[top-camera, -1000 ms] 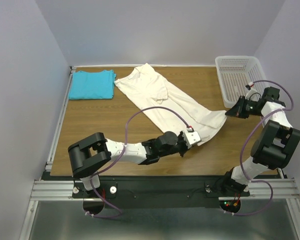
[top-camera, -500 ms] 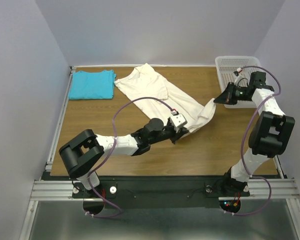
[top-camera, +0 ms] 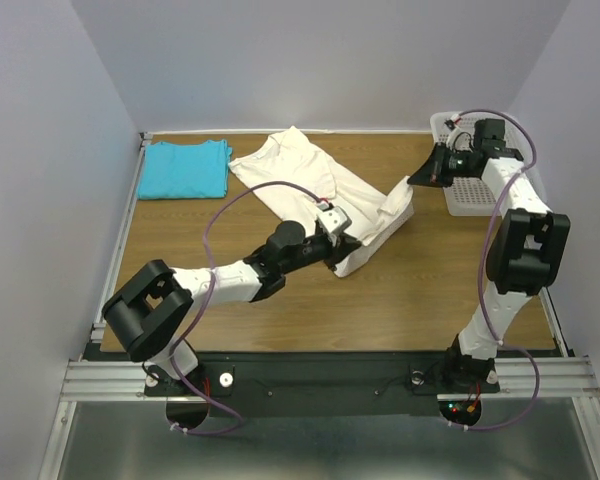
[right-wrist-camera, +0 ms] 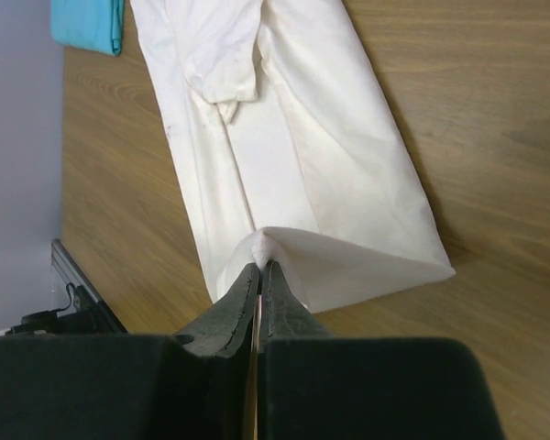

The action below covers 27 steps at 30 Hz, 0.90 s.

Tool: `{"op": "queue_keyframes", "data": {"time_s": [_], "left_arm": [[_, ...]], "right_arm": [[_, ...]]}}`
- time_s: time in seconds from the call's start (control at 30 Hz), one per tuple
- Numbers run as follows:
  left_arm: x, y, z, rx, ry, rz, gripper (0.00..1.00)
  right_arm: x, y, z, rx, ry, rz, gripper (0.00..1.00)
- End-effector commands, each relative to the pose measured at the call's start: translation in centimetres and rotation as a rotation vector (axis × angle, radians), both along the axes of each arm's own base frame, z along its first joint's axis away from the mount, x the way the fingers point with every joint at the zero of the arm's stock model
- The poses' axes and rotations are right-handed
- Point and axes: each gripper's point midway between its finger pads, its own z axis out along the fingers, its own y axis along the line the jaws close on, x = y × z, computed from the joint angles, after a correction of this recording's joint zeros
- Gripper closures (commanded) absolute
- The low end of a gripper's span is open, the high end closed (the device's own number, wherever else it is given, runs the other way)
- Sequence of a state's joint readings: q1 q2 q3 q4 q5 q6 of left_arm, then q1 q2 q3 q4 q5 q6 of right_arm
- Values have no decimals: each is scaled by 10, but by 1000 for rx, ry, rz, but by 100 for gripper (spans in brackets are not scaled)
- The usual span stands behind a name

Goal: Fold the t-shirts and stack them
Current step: Fold the tshirt

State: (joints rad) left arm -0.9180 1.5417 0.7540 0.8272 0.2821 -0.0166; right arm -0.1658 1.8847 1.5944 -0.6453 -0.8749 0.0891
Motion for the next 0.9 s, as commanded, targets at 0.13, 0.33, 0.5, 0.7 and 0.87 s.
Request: {"op": "queue_keyframes", "data": {"time_s": [0.13, 0.33, 0.5, 0.7, 0.87], "left_arm": [[35, 35, 32, -114, -3, 73, 100], [57, 57, 29, -118, 10, 101, 100], [73, 73, 26, -120, 22, 122, 100], [92, 94, 27, -131, 29, 156, 100], [106, 109, 26, -135, 34, 184, 100]], "right_arm": [[50, 37, 17, 14, -85, 12, 99], [84, 69, 22, 30, -117, 27, 99], [103, 97, 13, 45, -112, 52, 99], [126, 116, 22, 64, -146, 48, 99], [138, 128, 23, 73, -166, 46, 99]]}}
